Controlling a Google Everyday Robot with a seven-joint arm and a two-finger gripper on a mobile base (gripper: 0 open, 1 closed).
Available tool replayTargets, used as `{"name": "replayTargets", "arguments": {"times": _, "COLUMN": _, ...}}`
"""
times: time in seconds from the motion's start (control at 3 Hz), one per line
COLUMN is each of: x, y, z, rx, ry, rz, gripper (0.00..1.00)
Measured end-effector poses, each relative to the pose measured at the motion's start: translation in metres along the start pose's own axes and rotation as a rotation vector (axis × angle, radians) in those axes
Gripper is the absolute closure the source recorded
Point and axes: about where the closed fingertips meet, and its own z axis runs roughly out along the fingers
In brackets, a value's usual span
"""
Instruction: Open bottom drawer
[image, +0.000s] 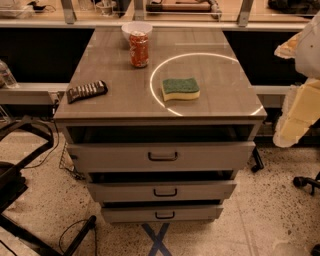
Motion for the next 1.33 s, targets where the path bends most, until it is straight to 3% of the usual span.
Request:
{"name": "replayTargets", "arguments": {"times": 0.33, "x": 0.0, "y": 0.0, "z": 0.0, "rx": 0.0, "ry": 0.0, "rz": 0.0, "gripper": 0.0}}
{"name": "replayTargets", "arguments": {"times": 0.67, "x": 0.008, "y": 0.008, "z": 0.022, "rx": -0.013, "ry": 0.014, "rz": -0.014, "gripper": 0.0}}
{"name": "replayTargets", "arguments": {"times": 1.0, "x": 0.034, "y": 0.028, "z": 0.065, "rx": -0.03, "ry": 0.032, "rz": -0.02, "gripper": 0.0}}
{"name": "replayTargets", "arguments": {"times": 1.33, "x": 0.057, "y": 0.058, "z": 0.127, "rx": -0.062, "ry": 0.029, "rz": -0.037, "gripper": 0.0}}
